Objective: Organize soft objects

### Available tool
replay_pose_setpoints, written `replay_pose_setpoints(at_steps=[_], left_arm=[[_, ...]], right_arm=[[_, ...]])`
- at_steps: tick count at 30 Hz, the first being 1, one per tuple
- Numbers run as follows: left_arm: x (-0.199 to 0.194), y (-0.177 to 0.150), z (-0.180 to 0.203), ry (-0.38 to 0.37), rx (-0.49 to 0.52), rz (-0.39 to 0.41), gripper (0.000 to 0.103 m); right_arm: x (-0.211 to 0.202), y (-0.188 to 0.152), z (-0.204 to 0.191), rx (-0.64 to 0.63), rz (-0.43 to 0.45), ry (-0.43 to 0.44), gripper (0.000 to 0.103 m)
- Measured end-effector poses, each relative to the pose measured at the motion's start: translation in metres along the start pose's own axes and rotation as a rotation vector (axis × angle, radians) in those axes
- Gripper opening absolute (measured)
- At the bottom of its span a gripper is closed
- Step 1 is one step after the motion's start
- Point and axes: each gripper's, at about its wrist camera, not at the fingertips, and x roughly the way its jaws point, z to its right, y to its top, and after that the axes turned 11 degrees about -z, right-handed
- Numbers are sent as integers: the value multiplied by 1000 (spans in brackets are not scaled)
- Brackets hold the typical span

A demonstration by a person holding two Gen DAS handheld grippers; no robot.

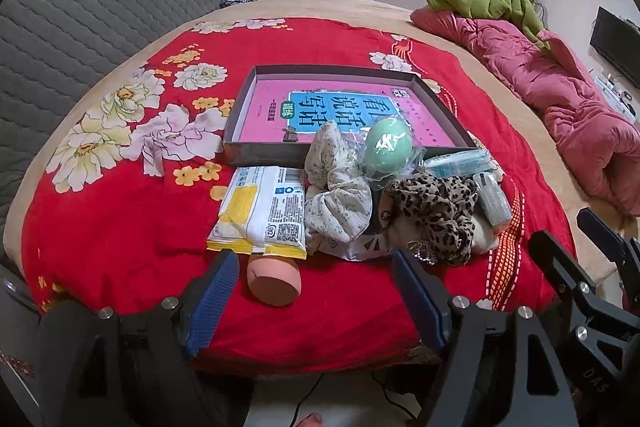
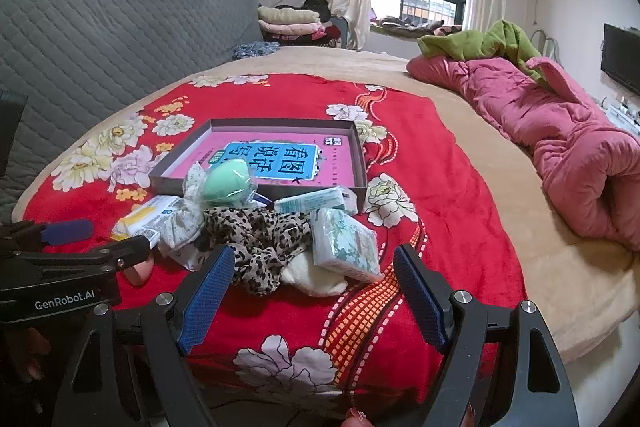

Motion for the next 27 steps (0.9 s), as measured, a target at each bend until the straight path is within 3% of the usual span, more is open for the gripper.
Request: replay_pose_setpoints(at_steps=[9,27], left_arm=[[4,-1,-6,-9,-17,-10,78],[37,-10,-42,-15,-119,-118,79]], right_arm=[[2,-1,0,3,3,4,82],[22,-4,12,22,-44,0,82]])
